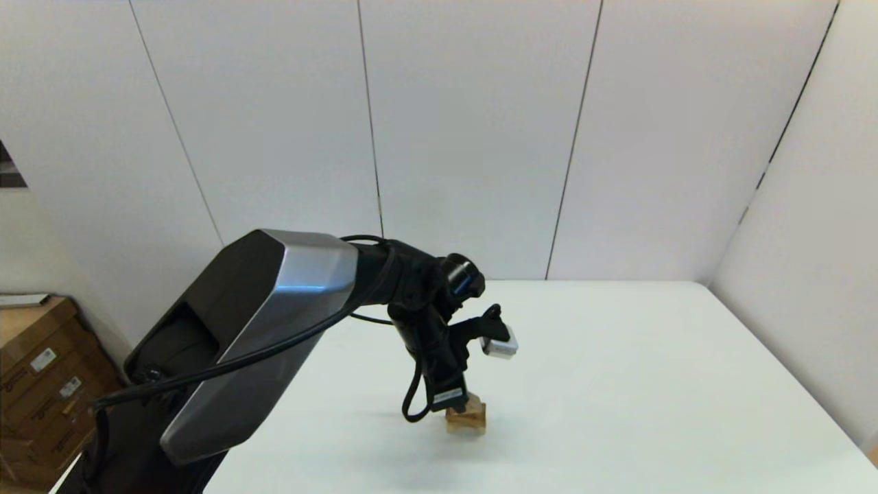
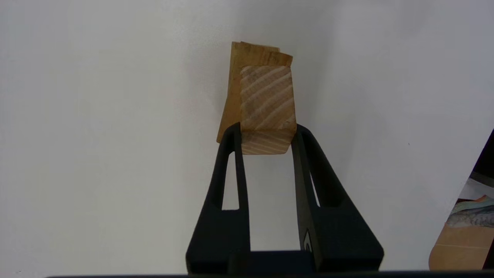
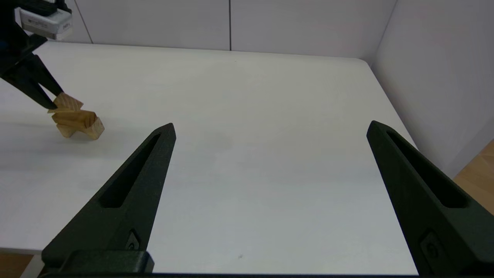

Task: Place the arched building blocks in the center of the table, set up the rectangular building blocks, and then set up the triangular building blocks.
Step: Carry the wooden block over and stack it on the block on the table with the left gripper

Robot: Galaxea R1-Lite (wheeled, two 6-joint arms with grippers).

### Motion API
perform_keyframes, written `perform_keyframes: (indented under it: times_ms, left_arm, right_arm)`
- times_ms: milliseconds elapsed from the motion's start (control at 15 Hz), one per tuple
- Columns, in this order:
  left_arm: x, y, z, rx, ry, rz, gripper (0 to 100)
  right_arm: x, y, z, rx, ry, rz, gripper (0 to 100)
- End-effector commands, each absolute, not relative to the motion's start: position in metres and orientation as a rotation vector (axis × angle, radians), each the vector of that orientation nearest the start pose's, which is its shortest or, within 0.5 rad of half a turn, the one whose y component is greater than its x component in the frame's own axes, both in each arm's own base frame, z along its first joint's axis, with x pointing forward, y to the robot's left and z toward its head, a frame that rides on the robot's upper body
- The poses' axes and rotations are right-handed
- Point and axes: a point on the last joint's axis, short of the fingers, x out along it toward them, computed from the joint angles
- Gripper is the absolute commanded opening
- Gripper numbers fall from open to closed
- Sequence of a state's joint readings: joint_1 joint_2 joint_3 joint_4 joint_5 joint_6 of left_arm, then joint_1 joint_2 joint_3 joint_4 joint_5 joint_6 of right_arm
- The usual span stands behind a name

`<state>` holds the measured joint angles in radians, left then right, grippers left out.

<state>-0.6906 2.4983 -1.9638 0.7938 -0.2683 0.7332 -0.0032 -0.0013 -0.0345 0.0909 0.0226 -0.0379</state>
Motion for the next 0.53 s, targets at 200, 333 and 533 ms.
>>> perform_keyframes:
  times_ms: [200, 333, 533]
  left_arm:
    - [0.3504, -0.2972, 0.0422, 0.86, 0.987, -1.288, 0]
    - [0.3517, -0.2983, 0.0397, 0.859, 0.978, -1.287, 0]
    - [0.3516, -0.2982, 0.0411, 0.86, 0.974, -1.288, 0]
  right_arm:
    - [-0.0259, 0.0006, 0.0757, -0.038, 0.055, 0.021, 100]
    - [-0.0259, 0.0006, 0.0757, -0.038, 0.055, 0.021, 100]
    - [-0.0257, 0.0006, 0.0758, -0.038, 0.056, 0.021, 100]
